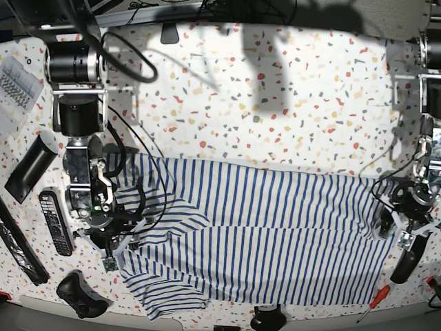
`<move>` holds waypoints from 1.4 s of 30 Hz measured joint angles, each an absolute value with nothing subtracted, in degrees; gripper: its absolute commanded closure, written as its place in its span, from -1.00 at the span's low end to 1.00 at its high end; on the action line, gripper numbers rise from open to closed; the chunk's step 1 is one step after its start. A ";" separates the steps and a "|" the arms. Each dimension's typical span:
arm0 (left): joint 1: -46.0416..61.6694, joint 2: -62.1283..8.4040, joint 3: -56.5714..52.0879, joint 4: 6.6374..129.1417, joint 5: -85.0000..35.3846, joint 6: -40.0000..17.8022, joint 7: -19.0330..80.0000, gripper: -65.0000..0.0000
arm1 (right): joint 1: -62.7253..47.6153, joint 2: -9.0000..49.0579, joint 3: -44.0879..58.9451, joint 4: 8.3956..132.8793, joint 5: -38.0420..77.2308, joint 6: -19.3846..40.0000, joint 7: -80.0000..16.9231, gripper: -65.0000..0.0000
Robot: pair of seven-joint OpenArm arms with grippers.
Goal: Layout the t-shirt on the table in an organized manner, then fold the t-shirt properly
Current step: 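Lower the held shirt edge onto the table with both grippers, then regrasp the shirt edge with both grippers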
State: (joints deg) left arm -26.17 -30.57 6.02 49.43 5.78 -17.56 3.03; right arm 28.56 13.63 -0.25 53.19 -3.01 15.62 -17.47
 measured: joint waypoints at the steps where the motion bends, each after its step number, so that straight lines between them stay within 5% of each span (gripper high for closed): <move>1: -26.20 -30.30 6.02 49.43 5.78 -17.63 3.07 0.13 | 28.56 13.63 -0.25 53.19 -3.01 15.62 -17.50 0.33; 5: -26.26 -30.04 6.02 49.43 5.61 -18.02 3.03 0.13 | 28.56 13.63 -0.25 53.19 -3.01 15.62 -18.17 0.33; 16: -25.80 -30.11 6.07 49.36 -19.03 -24.88 14.00 0.13 | 27.66 13.63 -0.25 53.19 4.54 15.59 -26.22 0.33; 30: -26.85 -25.08 5.89 33.78 -16.29 -22.70 12.53 0.14 | 15.11 13.47 -0.21 60.66 4.60 15.59 -23.38 0.33; 42: -20.73 -25.71 5.56 43.07 -16.69 -21.47 19.59 0.14 | 9.45 14.35 -0.21 62.46 4.97 15.59 -20.97 0.33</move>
State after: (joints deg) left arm -20.73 -25.71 5.56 43.07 -16.69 -21.47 19.59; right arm 9.45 14.35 -0.21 62.46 4.97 15.59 -20.97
